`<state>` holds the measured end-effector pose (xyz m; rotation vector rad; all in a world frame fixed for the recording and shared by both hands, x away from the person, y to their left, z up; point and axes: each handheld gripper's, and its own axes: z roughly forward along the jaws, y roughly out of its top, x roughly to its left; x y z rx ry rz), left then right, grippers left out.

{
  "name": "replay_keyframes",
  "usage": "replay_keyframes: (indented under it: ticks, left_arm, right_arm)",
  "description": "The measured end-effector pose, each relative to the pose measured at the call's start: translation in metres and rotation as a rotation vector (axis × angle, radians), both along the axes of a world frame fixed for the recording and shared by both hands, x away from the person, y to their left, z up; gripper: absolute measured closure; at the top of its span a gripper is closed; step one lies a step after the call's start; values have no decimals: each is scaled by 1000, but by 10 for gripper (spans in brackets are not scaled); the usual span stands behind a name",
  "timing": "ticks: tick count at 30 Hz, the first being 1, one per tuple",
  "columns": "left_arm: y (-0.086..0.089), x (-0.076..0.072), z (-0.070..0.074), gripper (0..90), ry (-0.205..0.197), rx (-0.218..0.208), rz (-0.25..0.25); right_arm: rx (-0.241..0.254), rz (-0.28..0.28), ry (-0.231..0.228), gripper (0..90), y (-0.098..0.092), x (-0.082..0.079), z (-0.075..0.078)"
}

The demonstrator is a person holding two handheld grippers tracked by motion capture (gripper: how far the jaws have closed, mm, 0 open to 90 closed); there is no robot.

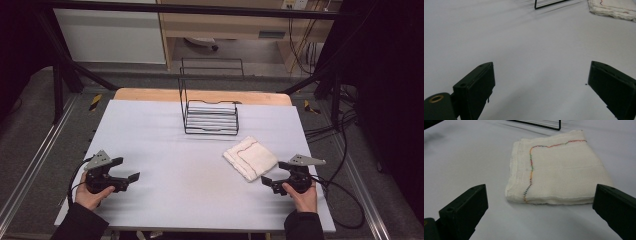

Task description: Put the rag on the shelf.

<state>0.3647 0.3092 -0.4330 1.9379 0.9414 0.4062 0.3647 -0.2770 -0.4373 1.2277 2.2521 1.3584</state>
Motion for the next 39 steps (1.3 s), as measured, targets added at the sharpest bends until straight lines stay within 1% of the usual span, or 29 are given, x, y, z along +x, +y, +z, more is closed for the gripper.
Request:
replay_keyframes:
  ticks: [7, 10, 13, 17, 19, 20, 21, 23, 24, 25, 28, 31, 33, 35, 38, 39]
  left_arm:
    - [0, -2, 0, 73, 0, -2, -2]
    - [0, -2, -1, 74, 0, 8, -1]
    - [1, -2, -1, 75, 2, -4, 7]
    - [1, -2, -1, 76, 0, 2, 5]
    - [1, -2, 0, 76, 1, 4, 6]
    - [1, -3, 0, 76, 1, 6, 5]
    - [0, -3, 0, 77, 0, 3, 6]
    - [0, -3, 0, 79, 0, 7, 4]
    - [0, -3, 0, 81, 1, 6, 5]
    - [1, -3, 0, 81, 2, 9, 4]
    - [1, -3, 0, 83, 2, 8, 6]
    - [1, -3, 0, 87, 1, 10, 7]
    - [1, -3, 0, 88, 1, 11, 6]
    - [1, -4, 0, 89, 0, 10, 6]
    - [0, -4, 0, 90, 0, 12, 6]
    - [0, -4, 0, 91, 0, 12, 6]
  right_arm:
    - [-8, 3, 6, 8, 3, 0, 1]
    - [-21, 3, 4, 15, 5, 0, 2]
    - [-39, 5, -8, 23, 10, 0, 3]
    - [-66, 2, -11, 42, 19, 2, 4]
    - [-81, 7, 0, 57, 26, 4, 5]
    - [-81, 7, 0, 57, 26, 4, 5]
    - [-102, 4, 3, 76, 31, 4, 5]
    - [-123, -1, 7, 92, 36, 4, 5]
    - [-126, 1, 1, 111, 37, 5, 5]
    - [-130, 1, 8, 136, 39, 5, 5]
    - [-147, 29, 4, 256, 44, 5, 2]
    - [-171, 49, 18, 358, 51, 6, 0]
    - [-190, 51, 12, 408, 56, 7, -2]
    - [-190, 59, 12, 462, 59, 8, -3]
    - [-222, 58, 9, 510, 62, 8, -5]
    - [-225, 54, 8, 523, 63, 8, -6]
